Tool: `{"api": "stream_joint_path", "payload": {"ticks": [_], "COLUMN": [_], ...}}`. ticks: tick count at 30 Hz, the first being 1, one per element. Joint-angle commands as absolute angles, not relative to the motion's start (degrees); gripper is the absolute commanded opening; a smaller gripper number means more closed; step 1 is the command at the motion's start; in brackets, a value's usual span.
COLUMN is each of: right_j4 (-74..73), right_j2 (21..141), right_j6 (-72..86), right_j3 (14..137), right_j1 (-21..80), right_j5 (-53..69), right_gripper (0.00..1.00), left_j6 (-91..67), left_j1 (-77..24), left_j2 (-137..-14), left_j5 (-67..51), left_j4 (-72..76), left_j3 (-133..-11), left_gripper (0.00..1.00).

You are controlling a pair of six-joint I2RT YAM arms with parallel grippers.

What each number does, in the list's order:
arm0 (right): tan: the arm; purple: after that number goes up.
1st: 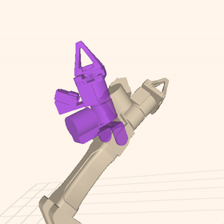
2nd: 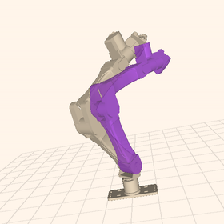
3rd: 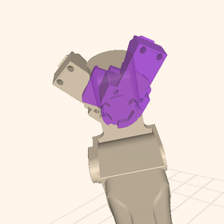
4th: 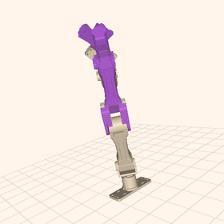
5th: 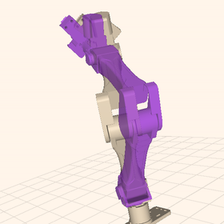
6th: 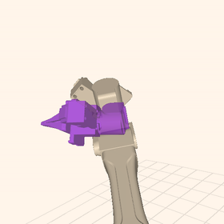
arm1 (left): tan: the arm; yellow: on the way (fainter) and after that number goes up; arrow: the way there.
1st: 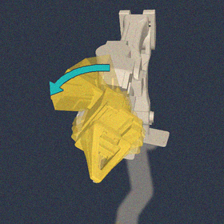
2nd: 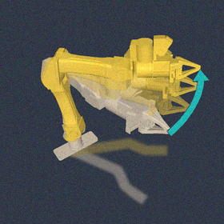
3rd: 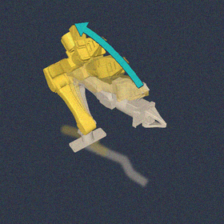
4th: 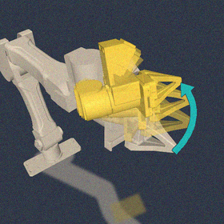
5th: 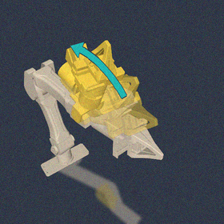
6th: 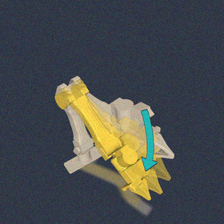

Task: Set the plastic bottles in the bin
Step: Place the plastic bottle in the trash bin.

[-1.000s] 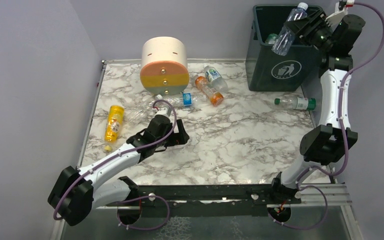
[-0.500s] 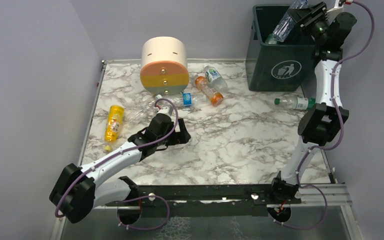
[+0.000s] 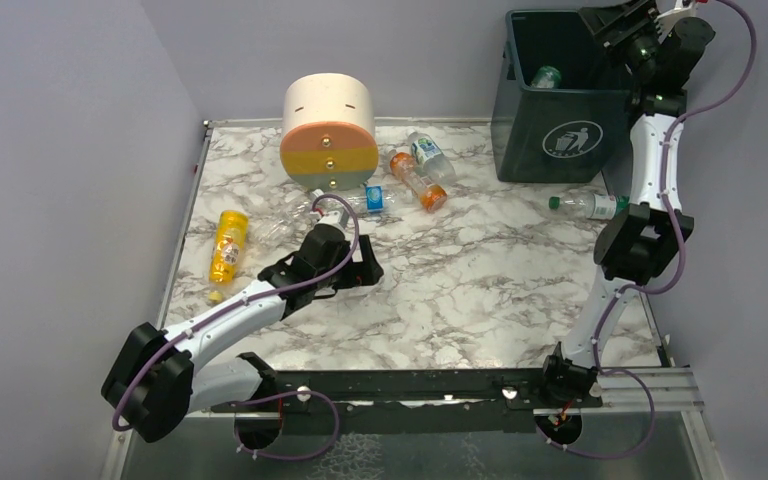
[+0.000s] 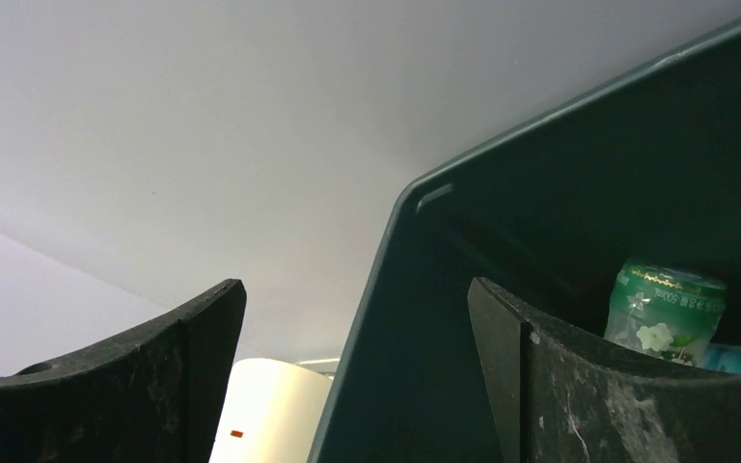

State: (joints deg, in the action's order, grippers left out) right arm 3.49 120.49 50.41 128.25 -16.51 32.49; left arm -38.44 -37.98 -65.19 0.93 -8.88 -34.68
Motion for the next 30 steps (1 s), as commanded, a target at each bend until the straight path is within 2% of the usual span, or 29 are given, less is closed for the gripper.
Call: {"api": "stream_joint_path", "payload": {"ticks": [1, 8, 18, 24, 30], "right_j4": [0.85, -0.89, -7.66, -9.08, -13.3], "right_j2": [115.32, 102.17, 86.94, 86.51, 93.37], "right_j6": [46.31, 37.93, 21.17, 16.6, 11.4], "right_j3": [127.37, 114.72, 92.83, 85.05, 87.22], "right_j1": [-16.72, -10.81, 10.62, 18.44, 23.45], "right_j5": [31.33, 31.66, 23.13, 17.39, 8.95], "right_gripper": [0.89, 0.89, 0.89, 0.89, 0.88], "left_j6": [-37.62, -37.35, -37.09, -36.74, -36.91], "left_j1": [-37.79, -37.75, -37.71, -37.71, -37.7], "left_j2": [-65.4, -64.75, -62.53, -58.84, -56.09], "left_j5": [0.22, 1.27, 1.78, 1.85, 2.02], "left_j4": [-8.01, -8.83, -10.1, -10.28, -11.12], "left_j3": [-36.66, -36.74, -35.95, -33.75, -32.81], "left_gripper": [0.99, 0.99, 0.99, 0.99, 0.99]}}
